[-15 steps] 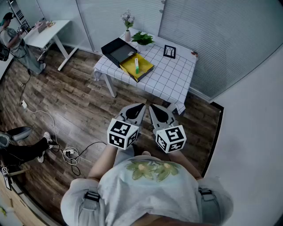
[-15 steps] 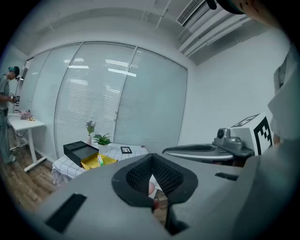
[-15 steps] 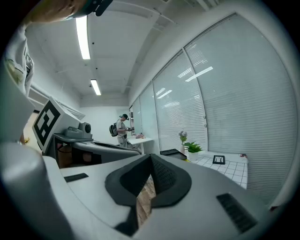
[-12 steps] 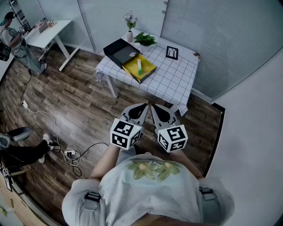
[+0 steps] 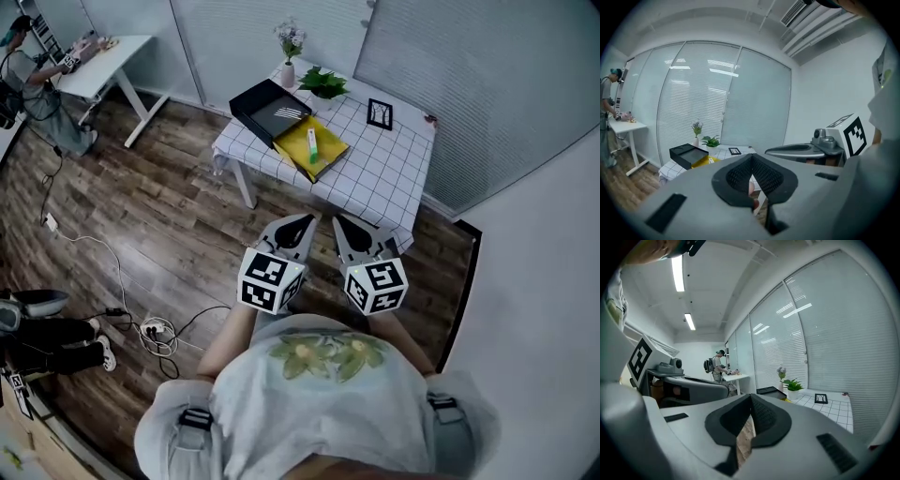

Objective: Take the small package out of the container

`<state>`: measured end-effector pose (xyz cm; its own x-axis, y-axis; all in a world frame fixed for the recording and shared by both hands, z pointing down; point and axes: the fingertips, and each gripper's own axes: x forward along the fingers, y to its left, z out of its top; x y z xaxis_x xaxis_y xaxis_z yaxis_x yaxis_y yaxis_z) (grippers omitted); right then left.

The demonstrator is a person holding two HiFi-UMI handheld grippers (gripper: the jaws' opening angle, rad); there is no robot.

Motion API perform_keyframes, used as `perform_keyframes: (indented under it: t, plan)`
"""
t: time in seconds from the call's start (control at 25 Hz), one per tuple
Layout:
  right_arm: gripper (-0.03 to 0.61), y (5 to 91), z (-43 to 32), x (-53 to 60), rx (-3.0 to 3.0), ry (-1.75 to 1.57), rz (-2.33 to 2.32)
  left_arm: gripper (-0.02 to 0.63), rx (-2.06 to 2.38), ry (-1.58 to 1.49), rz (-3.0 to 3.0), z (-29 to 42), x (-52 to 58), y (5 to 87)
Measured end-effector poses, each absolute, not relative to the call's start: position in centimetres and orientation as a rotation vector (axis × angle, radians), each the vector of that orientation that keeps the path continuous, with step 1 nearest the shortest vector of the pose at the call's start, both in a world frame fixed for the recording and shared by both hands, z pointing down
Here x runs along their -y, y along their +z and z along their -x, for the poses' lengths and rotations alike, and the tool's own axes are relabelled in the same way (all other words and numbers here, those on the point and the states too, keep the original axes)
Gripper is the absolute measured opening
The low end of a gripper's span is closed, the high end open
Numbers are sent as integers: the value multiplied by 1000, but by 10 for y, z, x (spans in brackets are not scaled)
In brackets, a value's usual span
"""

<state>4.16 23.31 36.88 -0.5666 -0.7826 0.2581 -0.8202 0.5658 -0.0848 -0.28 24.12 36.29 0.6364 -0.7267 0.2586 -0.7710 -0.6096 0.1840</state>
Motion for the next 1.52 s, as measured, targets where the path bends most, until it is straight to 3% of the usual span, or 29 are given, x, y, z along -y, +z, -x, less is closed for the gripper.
perform_keyframes:
  t: [0.48, 0.96, 1.52]
  plan:
    - [6, 388, 10, -200, 2583, 374, -1406, 6, 1137, 286, -2643, 47, -206, 373]
    - [6, 408, 0, -161, 2541, 415, -1432, 6, 1018, 331, -2615, 34, -182, 410]
    - [6, 423, -1, -57, 2541, 469, -1393, 6, 1080, 383, -2587, 47, -76, 413]
